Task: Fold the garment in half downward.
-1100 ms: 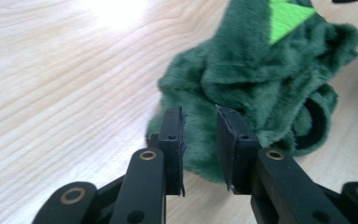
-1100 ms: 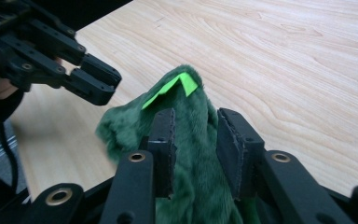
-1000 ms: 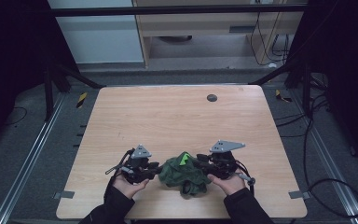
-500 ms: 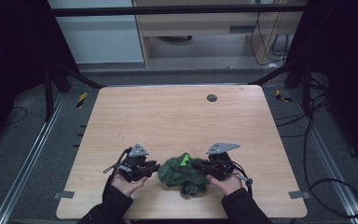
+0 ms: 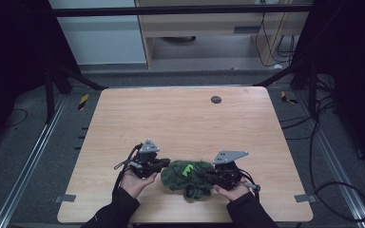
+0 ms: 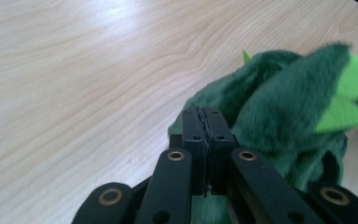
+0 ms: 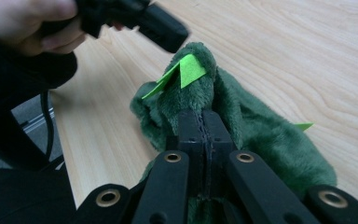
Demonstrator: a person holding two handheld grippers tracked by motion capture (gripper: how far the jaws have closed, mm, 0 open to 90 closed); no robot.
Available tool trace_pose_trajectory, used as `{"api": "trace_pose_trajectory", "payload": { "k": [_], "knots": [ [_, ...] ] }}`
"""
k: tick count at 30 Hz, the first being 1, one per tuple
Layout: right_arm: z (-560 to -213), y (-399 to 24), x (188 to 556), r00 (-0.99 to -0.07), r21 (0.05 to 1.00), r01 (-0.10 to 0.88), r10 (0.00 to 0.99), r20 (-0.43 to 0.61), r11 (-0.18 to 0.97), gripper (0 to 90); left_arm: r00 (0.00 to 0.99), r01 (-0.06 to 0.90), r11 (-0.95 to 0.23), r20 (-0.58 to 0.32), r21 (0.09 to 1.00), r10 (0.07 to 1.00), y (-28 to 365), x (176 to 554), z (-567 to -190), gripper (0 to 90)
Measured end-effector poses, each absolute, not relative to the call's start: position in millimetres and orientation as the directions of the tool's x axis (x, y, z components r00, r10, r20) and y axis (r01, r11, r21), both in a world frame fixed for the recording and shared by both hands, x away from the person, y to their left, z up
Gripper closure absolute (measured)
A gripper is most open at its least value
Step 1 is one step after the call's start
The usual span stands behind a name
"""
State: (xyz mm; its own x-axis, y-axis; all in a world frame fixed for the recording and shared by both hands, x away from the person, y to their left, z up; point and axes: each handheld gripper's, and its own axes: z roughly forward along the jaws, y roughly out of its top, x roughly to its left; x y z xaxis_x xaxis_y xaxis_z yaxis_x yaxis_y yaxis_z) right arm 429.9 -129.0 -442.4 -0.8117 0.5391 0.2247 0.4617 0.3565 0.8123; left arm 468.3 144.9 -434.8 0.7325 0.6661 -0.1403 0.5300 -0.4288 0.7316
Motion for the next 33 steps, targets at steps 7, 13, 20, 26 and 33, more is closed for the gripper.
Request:
{"api": "trace_pose_trajectory", "payload": {
  "k": [7,13,20,26,33],
  "knots": [
    [-446,-129,424,-0.827,0.806,0.456,0.514,0.228,0.377,88.5,0.767,0.53,-0.449,-0.181,0.719,0.616,128,482,-441,89.3],
    [-448,-132,422,-0.822,0.799,0.466,0.519,0.234,0.379,87.9,0.795,0.521,-0.504,-0.177,0.689,0.581,117,476,-450,89.3],
    [-442,-136,419,-0.825,0.809,0.457,0.517,0.229,0.37,85.6,0.81,0.513,-0.519,-0.186,0.684,0.557,120,463,-449,89.2],
    [-426,-145,416,-0.822,0.837,0.438,0.524,0.224,0.327,84.8,0.82,0.5,-0.528,-0.18,0.686,0.543,120,454,-445,89.2],
    [-419,-157,419,-0.803,0.851,0.443,0.546,0.238,0.282,85.8,0.831,0.488,-0.546,-0.172,0.681,0.529,124,446,-445,89.3]
  ]
}}
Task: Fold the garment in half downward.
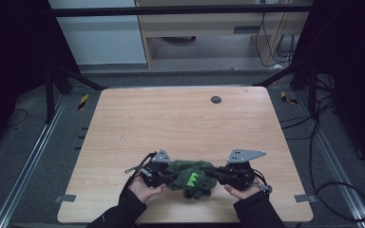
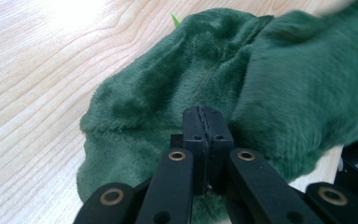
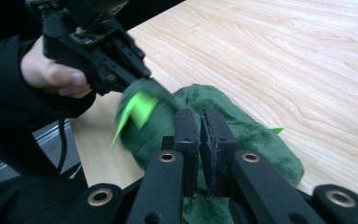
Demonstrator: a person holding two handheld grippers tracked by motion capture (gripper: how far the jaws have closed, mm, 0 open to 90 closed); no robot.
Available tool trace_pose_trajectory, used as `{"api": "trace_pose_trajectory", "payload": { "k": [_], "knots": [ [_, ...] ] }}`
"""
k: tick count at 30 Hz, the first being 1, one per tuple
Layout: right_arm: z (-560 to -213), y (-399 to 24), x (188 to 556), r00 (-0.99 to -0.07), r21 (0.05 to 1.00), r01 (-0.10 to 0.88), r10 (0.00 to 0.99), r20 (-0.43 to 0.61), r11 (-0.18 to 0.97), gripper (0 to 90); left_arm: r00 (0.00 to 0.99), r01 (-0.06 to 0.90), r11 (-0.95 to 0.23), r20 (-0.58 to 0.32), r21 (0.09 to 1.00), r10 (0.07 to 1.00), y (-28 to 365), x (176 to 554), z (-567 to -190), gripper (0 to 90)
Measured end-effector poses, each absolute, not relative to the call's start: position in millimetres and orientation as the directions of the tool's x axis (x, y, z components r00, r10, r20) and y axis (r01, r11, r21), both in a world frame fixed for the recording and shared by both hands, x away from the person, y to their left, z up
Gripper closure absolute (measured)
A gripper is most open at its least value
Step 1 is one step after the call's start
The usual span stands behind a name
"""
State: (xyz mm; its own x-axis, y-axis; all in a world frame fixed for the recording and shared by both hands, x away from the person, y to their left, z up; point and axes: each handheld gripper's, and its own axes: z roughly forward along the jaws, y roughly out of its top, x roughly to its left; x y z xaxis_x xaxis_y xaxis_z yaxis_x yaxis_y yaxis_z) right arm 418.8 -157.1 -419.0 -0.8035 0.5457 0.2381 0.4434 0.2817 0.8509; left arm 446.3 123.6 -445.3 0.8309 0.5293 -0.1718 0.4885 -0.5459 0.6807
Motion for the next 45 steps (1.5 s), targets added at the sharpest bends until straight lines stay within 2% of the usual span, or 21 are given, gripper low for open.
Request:
{"api": "trace_pose_trajectory", "payload": {
  "k": [5,12,27,38,42,45],
  "knots": [
    [-429,-153,423,-0.767,0.835,0.485,0.586,0.263,0.261,89.9,0.84,0.477,-0.555,-0.167,0.682,0.517,124,438,-446,89.4],
    [-451,-141,423,-0.782,0.78,0.512,0.571,0.25,0.36,89.9,0.847,0.47,-0.565,-0.168,0.678,0.504,124,427,-448,89.4],
    [-475,-145,417,-0.772,0.731,0.54,0.592,0.232,0.417,89.2,0.857,0.465,-0.62,-0.147,0.632,0.493,122,420,-463,89.4],
    [-462,-154,418,-0.753,0.785,0.521,0.614,0.238,0.335,84.7,0.82,0.478,-0.536,-0.136,0.696,0.556,143,426,-443,84.8],
    [-458,-163,422,-0.715,0.807,0.519,0.66,0.228,0.283,80.6,0.793,0.493,-0.508,-0.125,0.706,0.596,156,432,-441,81.0],
    [-457,-172,424,-0.674,0.819,0.52,0.706,0.218,0.244,73.7,0.767,0.51,-0.489,-0.117,0.708,0.631,167,437,-441,76.7]
  ]
}}
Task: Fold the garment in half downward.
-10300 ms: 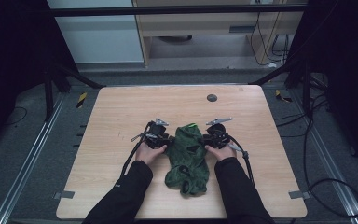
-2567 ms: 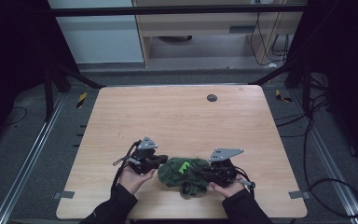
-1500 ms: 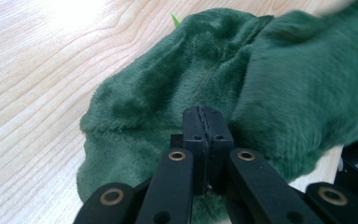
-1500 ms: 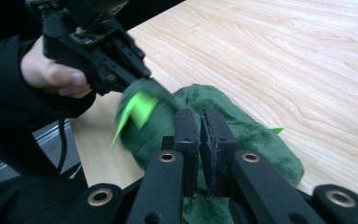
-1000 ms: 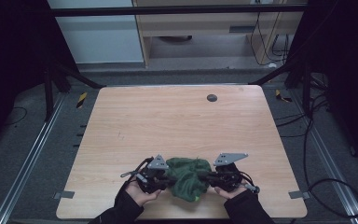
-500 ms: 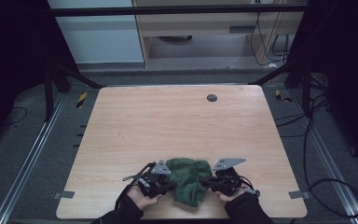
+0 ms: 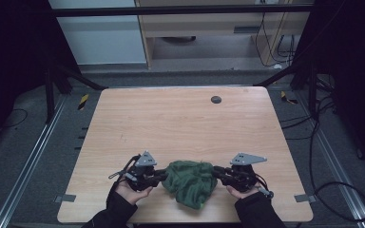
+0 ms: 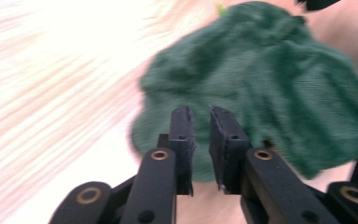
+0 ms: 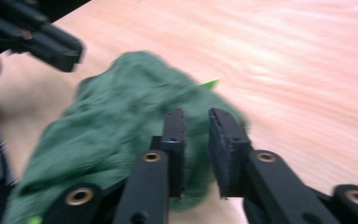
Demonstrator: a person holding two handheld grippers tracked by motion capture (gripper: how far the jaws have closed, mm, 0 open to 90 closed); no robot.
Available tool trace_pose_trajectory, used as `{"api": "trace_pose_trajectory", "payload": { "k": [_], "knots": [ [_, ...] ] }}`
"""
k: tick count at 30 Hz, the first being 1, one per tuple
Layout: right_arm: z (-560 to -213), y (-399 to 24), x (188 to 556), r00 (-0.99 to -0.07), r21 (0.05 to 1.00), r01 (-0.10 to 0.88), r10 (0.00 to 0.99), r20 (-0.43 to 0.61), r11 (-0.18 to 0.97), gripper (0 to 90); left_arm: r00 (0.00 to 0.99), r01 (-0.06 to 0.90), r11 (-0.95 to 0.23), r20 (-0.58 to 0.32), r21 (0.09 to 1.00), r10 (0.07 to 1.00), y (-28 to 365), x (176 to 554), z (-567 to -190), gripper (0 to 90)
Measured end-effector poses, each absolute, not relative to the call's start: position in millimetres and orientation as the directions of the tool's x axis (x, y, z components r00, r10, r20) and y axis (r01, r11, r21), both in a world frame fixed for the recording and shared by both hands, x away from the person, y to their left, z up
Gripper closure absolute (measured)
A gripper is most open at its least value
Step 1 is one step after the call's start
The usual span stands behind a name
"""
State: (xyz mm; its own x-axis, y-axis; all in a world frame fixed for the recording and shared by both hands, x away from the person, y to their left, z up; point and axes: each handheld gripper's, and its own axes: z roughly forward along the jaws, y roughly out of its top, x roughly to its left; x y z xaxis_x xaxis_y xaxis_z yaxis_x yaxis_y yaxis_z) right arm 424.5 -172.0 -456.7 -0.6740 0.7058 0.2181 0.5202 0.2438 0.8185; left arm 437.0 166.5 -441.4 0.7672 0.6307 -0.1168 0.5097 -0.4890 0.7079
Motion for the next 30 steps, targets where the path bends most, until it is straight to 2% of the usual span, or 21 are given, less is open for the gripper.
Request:
{"api": "trace_pose_trajectory", "payload": {
  "k": [6,17,30],
  "knots": [
    [-462,-190,431,-0.594,0.826,0.526,0.782,0.186,0.203,58.2,0.715,0.531,-0.451,-0.094,0.717,0.693,187,445,-443,64.0],
    [-468,-216,439,-0.481,0.811,0.567,0.857,0.185,0.143,42.2,0.612,0.583,-0.359,-0.104,0.729,0.784,226,458,-452,40.3],
    [-475,-247,446,-0.368,0.798,0.594,0.917,0.155,0.104,26.1,0.532,0.596,-0.314,-0.071,0.739,0.844,266,461,-462,27.2]
  ]
}}
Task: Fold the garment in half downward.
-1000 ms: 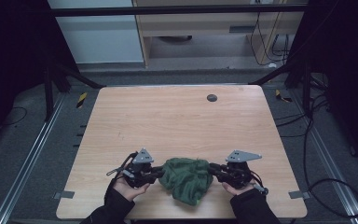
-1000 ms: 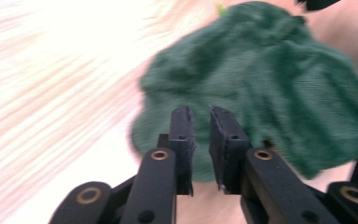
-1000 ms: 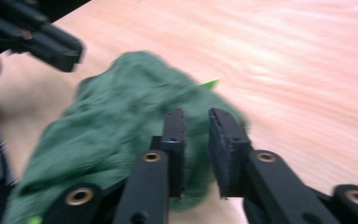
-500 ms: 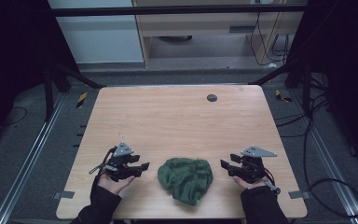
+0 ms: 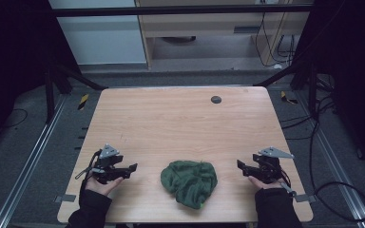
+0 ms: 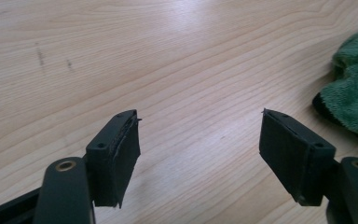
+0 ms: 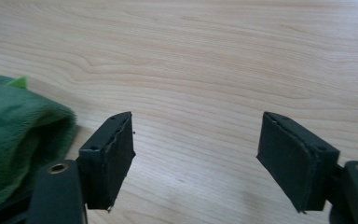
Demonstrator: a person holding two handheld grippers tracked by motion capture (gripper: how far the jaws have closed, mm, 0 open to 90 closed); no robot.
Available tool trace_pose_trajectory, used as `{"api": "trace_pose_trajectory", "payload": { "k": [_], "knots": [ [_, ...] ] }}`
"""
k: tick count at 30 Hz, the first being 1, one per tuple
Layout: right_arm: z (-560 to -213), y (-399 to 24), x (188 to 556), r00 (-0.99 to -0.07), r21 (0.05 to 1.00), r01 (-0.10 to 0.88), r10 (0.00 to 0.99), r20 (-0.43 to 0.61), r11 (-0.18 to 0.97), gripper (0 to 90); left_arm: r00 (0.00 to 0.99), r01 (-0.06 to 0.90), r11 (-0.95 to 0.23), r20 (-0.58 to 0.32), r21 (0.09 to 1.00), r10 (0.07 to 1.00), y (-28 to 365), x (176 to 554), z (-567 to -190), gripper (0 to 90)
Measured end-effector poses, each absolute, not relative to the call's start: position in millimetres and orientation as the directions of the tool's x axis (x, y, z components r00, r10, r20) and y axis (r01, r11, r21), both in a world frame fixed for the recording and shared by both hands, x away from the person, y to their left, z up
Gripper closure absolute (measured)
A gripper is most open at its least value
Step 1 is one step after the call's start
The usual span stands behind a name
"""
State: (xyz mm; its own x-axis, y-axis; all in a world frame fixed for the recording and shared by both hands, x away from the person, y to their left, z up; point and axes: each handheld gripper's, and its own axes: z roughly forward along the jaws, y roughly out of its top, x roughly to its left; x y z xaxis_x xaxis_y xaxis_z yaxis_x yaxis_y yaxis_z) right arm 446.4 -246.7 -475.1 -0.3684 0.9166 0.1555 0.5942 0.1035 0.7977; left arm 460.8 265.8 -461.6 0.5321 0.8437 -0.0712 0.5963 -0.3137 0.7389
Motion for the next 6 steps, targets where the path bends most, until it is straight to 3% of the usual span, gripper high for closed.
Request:
{"api": "trace_pose_trajectory", "payload": {
  "k": [6],
  "knots": [
    [-478,-256,449,-0.335,0.792,0.601,0.933,0.131,0.105,21.6,0.498,0.599,-0.287,-0.066,0.747,0.865,281,463,-462,23.8]
  ]
}}
